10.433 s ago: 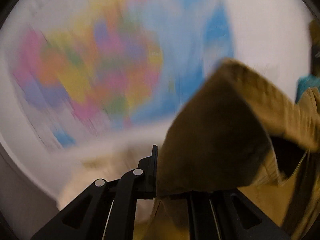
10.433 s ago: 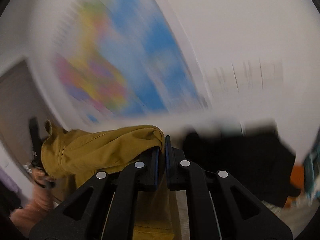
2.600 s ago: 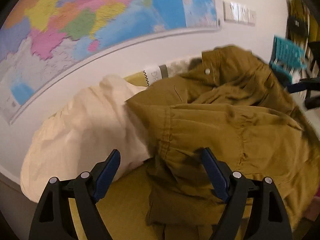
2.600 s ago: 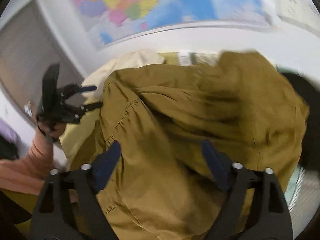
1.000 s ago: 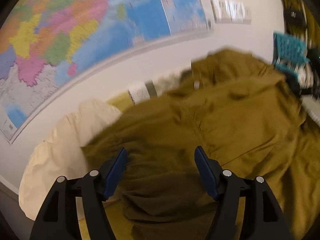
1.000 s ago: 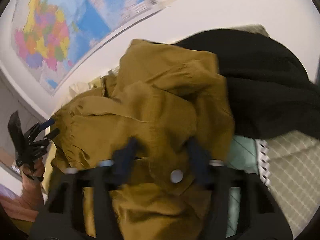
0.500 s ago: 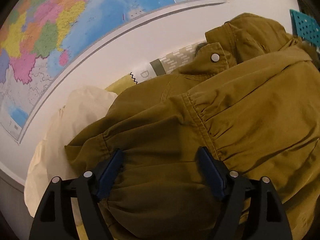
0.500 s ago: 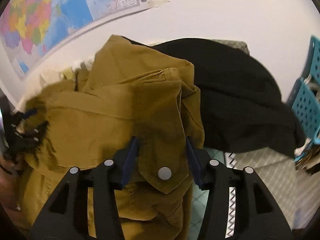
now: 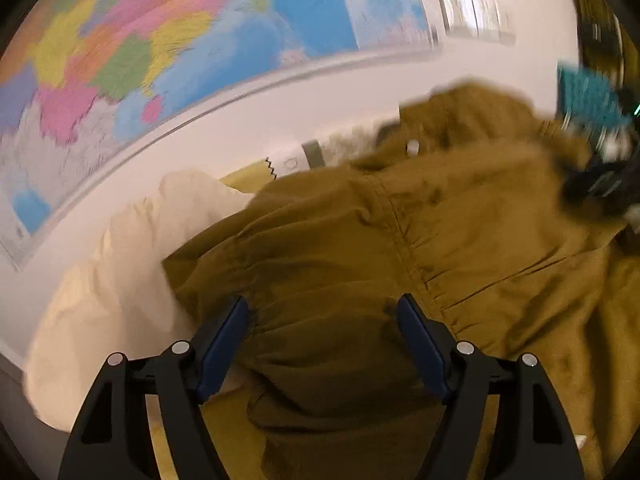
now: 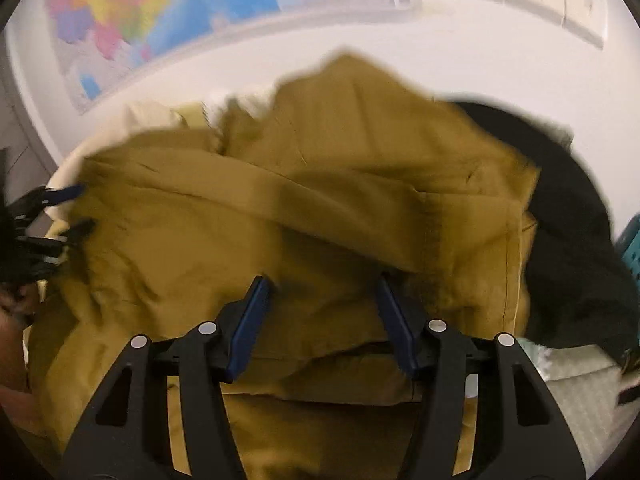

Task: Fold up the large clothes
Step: 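Grasp the jacket front with the left gripper while the right gripper lifts a flap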

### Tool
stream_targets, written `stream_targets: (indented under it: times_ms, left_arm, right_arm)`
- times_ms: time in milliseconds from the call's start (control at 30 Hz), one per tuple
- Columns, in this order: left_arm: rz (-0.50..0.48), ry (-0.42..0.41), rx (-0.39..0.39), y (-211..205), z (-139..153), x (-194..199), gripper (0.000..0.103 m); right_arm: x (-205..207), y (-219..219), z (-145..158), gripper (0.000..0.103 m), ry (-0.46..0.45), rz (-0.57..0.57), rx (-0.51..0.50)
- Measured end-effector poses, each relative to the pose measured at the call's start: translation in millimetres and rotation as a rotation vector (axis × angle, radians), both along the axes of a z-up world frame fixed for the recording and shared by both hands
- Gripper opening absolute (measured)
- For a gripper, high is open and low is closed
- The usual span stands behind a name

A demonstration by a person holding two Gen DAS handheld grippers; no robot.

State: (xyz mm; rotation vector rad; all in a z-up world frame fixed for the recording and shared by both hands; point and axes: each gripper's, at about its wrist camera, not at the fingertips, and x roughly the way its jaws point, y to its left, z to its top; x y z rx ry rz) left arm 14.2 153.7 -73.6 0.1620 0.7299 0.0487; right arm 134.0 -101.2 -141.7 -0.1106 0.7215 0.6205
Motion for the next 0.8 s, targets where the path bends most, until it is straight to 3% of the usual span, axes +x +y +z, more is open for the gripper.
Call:
stream_targets:
  times_ms: [67,200,300,367,467,500,567,633,667,700,733,800]
  left_arm:
    - [0.001,-0.047,-0.06,15,14,-21,0.075]
    - [-0.013,-0.076,-0.083,31,20,-63,0.074]
    - [-0.075,-0.052,-0.021,15,7,-84,0.07]
    - [-0.114,0.009,0.022,2,-11,-85,0.061]
    - [-0.074,0.1,0.031,1,-41,-73,0.03]
    - [-0.043,0.117,0.001,9,-46,-69,0.024]
    - [0.02,0.115,-0.08,27,-44,-68,0.021]
    - [0.135,0.096,-0.106,48,-38,-73,0.005]
    - [0.167,0.1,-0.12,56,-37,-75,0.006]
    - [0.179,0.11,-0.183,67,-37,-81,0.018]
    - [0.162,0.112,-0.244,74,-36,-87,0.039]
    - [0.142,0.074,-0.291,79,-33,-103,0.047]
  right_arm:
    - [5,0,-4,0.055,0.026,-0.012,0.017]
    - [-10,-5,8,0.068,-0.005,0.001,0.049]
    - [-24,-10,13,0.073,-0.012,0.016,0.054]
    - [-30,-15,12,0.075,-0.009,0.021,0.052]
    - [-32,-17,9,0.075,0.003,0.014,0.045]
    - [-32,-19,9,0.075,0.01,0.012,0.053]
    - [-37,-27,12,0.075,0.014,0.004,0.077]
    - [-45,-33,16,0.075,0.002,0.001,0.09]
    - [-50,-40,19,0.078,0.002,0.004,0.109]
    - [-56,-47,22,0.08,0.006,0.011,0.133]
    - [-60,-52,23,0.081,0.007,0.012,0.149]
    - [-70,-67,25,0.083,0.014,0.01,0.186]
